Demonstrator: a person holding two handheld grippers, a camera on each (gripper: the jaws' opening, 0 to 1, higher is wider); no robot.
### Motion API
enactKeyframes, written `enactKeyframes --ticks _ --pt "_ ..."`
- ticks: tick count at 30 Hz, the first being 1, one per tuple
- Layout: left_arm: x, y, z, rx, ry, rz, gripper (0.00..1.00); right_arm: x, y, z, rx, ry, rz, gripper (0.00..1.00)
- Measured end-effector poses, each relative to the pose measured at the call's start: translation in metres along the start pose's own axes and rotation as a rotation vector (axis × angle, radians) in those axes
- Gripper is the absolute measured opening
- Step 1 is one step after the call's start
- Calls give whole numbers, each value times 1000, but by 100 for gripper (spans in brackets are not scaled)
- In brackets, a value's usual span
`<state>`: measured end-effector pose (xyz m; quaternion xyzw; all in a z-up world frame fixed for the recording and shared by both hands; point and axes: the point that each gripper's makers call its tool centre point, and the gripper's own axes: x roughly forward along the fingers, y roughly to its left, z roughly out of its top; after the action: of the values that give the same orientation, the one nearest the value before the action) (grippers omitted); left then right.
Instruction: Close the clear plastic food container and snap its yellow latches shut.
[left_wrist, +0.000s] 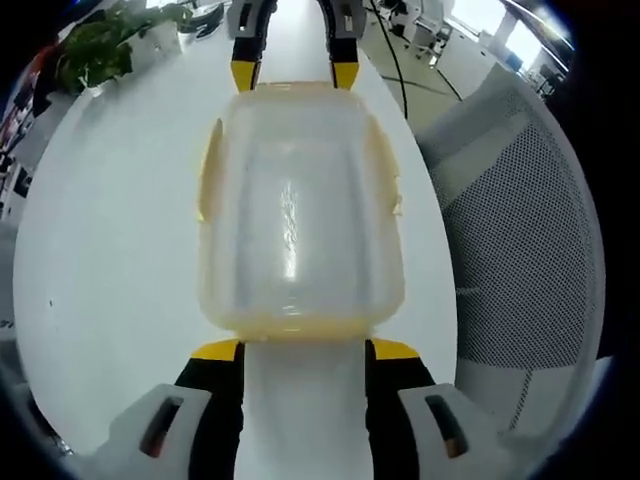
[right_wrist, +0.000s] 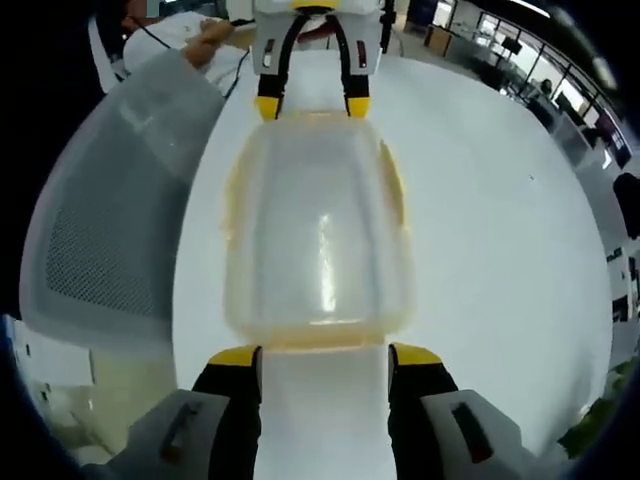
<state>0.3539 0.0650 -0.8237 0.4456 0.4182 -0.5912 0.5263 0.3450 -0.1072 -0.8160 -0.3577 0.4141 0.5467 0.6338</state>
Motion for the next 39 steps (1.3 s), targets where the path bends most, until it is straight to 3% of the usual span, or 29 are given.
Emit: enactKeyframes --ticks 9,13,17,19,29,33,35,39 --pt "-7 -2 -6 -98 -32 -10 50 -11 5 -6 140 -37 15 49" --pt "-13 -4 -12 -182 -35 -22 48 -18 5 -7 241 -69 17 47" --pt "-18 -1 -11 -275 -81 -31 47 -24 -1 -9 338 -84 -5 46" --pt "-21 1 -13 -280 -87 -27 47 -27 -3 -6 382 -105 -10 46" --pt "-28 0 -10 -385 -127 -37 48 -35 -12 3 503 -157 -29 44" --pt "-30 1 -3 -467 -162 -45 49 -35 -12 3 568 -163 -24 42" --pt "-31 9 -6 -501 -158 -5 48 -34 -12 2 571 -155 -30 42" --pt "-32 8 -2 -599 -189 -34 48 -36 -15 3 617 -158 -44 42"
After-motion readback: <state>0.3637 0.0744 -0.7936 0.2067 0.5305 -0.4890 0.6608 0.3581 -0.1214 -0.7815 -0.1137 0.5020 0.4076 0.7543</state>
